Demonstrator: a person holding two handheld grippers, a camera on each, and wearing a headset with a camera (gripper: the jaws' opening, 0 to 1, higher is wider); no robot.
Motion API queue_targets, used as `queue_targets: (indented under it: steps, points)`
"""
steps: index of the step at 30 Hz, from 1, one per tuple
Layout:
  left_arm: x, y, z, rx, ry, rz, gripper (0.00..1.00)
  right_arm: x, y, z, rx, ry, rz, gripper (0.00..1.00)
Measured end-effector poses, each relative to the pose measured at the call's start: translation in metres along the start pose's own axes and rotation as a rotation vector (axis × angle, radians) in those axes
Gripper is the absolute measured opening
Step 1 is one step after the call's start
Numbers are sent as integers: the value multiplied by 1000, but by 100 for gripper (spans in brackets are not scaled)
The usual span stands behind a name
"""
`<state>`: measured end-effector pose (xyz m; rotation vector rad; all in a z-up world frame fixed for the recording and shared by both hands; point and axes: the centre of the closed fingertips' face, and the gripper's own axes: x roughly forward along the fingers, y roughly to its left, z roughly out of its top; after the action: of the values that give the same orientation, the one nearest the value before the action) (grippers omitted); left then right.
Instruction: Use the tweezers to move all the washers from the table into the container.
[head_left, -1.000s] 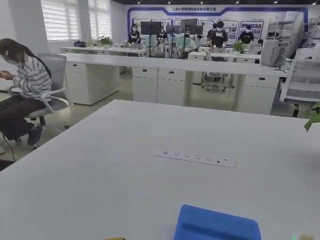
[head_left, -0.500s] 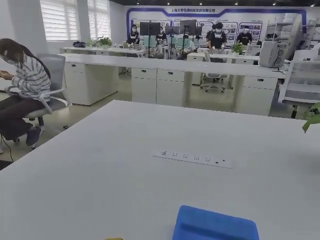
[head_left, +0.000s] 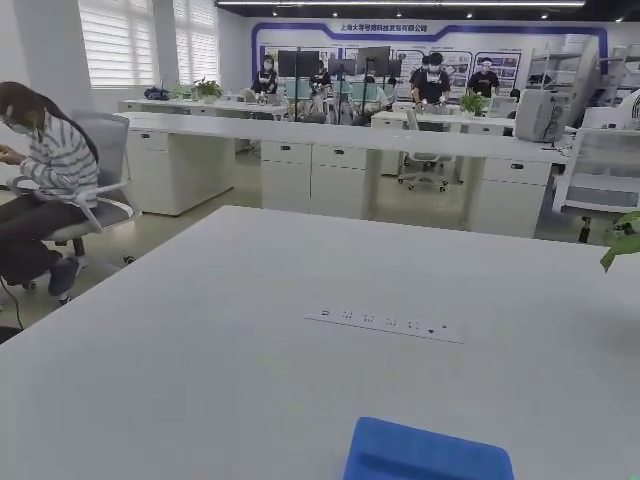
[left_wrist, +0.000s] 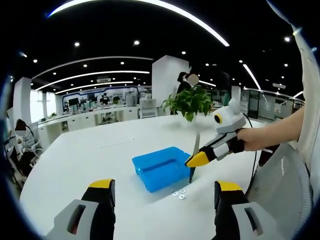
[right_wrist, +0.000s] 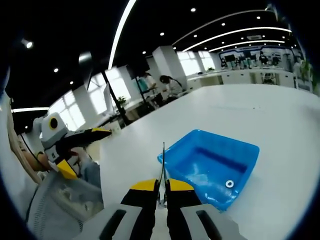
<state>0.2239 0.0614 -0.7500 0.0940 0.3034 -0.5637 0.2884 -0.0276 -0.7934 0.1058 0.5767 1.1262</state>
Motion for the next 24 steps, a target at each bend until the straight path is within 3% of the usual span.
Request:
queue_targets:
  steps: [3, 5, 10, 14, 19, 24]
  points:
    - [0, 0, 0, -3, 1, -1, 82, 0, 1, 10, -35, 14, 28, 3]
    - [0, 0, 0, -3, -1, -2, 82, -1, -2, 18, -79, 22, 28, 3]
    - [0, 1, 0, -1, -1, 3, 82, -3, -8, 40, -106, -1, 29, 3]
    - [-1, 2, 0, -4, -3, 8, 82, -2, -17, 51, -145, 14, 22, 3]
    - [-1, 4, 0, -9, -6, 18, 82, 1, -31, 62, -132, -1, -3, 3]
    - [-2, 6, 0, -11, -8, 26, 82, 6, -47, 63, -104, -1, -32, 3]
